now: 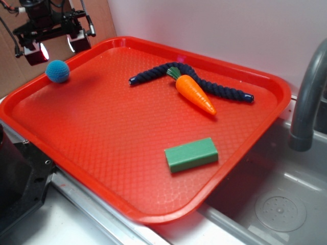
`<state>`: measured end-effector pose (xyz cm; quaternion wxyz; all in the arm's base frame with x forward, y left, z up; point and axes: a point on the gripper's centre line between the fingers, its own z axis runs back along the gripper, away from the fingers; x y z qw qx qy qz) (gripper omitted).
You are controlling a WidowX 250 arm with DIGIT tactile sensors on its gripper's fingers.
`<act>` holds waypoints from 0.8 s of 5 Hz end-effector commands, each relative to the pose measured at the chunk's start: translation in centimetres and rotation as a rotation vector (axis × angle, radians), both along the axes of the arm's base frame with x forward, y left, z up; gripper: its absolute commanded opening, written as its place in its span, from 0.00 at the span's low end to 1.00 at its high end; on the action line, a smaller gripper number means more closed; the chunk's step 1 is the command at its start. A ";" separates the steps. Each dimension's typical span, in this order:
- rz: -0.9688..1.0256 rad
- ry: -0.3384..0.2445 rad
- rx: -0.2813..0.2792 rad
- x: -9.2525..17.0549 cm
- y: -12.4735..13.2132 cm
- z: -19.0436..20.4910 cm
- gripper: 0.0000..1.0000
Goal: Grab the blue ball.
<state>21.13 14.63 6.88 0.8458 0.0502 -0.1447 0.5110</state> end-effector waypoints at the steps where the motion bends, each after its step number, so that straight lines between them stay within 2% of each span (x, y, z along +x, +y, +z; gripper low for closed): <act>1: 0.021 0.029 0.008 -0.8 1.5 -0.8 1.00; 2: 0.039 0.091 -0.013 -1.3 2.4 -2.0 1.00; 4: 0.007 0.182 -0.017 -1.2 3.4 -4.0 1.00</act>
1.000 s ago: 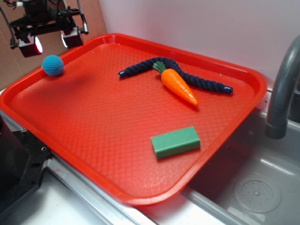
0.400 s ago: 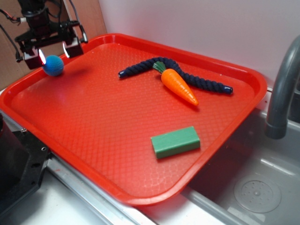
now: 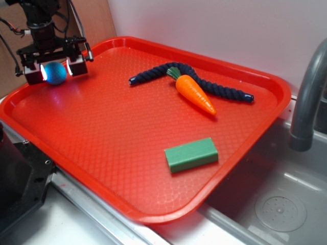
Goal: Grab the blue ball.
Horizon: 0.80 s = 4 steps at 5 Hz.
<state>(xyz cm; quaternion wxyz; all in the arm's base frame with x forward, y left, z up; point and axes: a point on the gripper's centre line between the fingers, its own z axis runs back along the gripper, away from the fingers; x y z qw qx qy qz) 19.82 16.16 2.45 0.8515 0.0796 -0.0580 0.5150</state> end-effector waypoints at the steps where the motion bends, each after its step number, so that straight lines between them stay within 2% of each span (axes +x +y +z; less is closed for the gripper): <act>1: -0.033 0.029 0.067 -0.1 1.9 0.9 0.00; 2: -0.046 0.012 0.084 -0.6 1.9 1.8 0.00; 3: -0.144 -0.033 0.124 -0.9 -0.2 5.4 0.00; 4: -0.388 -0.128 0.129 -2.0 -4.9 10.3 0.00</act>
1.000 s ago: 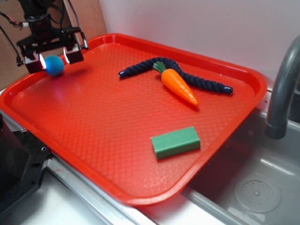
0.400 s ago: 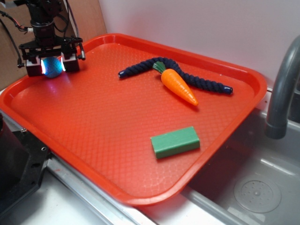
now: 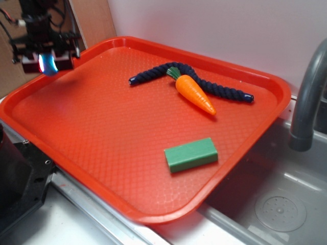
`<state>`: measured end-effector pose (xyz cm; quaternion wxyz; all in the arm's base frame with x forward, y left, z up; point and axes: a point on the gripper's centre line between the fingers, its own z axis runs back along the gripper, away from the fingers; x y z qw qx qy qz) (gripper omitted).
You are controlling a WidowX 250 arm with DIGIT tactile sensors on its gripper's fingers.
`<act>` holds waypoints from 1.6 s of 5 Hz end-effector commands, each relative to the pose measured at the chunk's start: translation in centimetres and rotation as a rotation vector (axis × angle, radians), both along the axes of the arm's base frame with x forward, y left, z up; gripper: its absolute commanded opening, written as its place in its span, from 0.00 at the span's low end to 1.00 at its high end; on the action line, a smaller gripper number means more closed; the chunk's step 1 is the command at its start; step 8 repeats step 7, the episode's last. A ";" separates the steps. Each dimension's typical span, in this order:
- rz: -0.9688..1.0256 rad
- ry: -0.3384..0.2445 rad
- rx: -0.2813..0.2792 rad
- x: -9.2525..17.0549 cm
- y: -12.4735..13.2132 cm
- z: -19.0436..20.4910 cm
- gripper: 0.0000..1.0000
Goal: Grab the blue ball.
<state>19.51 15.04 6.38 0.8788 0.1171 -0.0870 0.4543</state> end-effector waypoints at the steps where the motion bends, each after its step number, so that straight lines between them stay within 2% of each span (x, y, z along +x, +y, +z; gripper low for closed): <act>1: -0.505 -0.185 -0.159 -3.1 -7.0 10.3 0.00; 2: -0.743 -0.167 -0.280 -5.2 -11.0 12.7 0.00; 3: -0.985 -0.111 -0.331 -7.1 -15.2 14.3 0.00; 4: -1.149 -0.075 -0.324 -8.1 -16.3 15.5 0.00; 5: -1.120 -0.048 -0.317 -7.8 -16.3 15.5 0.00; 6: -1.067 -0.021 -0.274 -7.5 -16.3 15.0 0.00; 8: -1.039 -0.005 -0.271 -6.5 -15.9 14.6 0.00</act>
